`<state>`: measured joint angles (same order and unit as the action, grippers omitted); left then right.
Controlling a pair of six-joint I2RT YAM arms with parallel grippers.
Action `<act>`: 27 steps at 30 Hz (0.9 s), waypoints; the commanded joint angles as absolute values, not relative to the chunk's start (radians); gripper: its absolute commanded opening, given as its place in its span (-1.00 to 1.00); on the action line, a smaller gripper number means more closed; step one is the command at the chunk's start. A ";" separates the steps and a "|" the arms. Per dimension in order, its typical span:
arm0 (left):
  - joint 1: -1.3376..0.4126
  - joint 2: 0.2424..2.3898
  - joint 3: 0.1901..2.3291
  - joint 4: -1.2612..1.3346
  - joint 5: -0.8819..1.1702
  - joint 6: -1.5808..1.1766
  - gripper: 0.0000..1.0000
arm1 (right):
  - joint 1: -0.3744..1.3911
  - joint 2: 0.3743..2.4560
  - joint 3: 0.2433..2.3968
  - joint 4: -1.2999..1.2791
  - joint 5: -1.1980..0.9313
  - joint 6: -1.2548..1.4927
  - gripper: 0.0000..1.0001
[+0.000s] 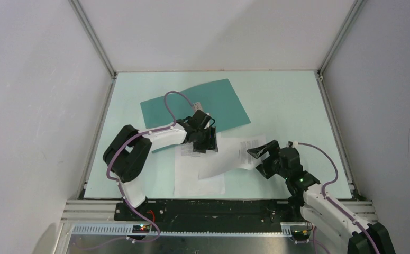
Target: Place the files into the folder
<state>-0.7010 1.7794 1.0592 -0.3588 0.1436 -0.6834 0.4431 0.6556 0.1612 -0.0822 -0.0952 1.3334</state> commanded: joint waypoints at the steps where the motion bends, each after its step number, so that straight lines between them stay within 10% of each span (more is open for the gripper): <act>1: -0.708 1.820 1.052 -0.332 0.148 -0.683 0.32 | 0.434 0.760 0.179 0.077 -0.114 1.308 0.88; 9: -0.707 1.806 1.064 -0.334 0.150 -0.674 0.33 | 0.461 0.757 0.236 -0.037 -0.051 1.269 0.52; 19: -0.702 1.705 1.179 -0.405 0.187 -0.608 0.56 | 0.471 0.677 0.333 -0.191 0.013 1.064 -0.83; 27: -0.585 1.601 1.369 -0.474 0.356 -0.427 0.88 | 0.470 0.701 0.575 -0.248 -0.191 0.810 -0.98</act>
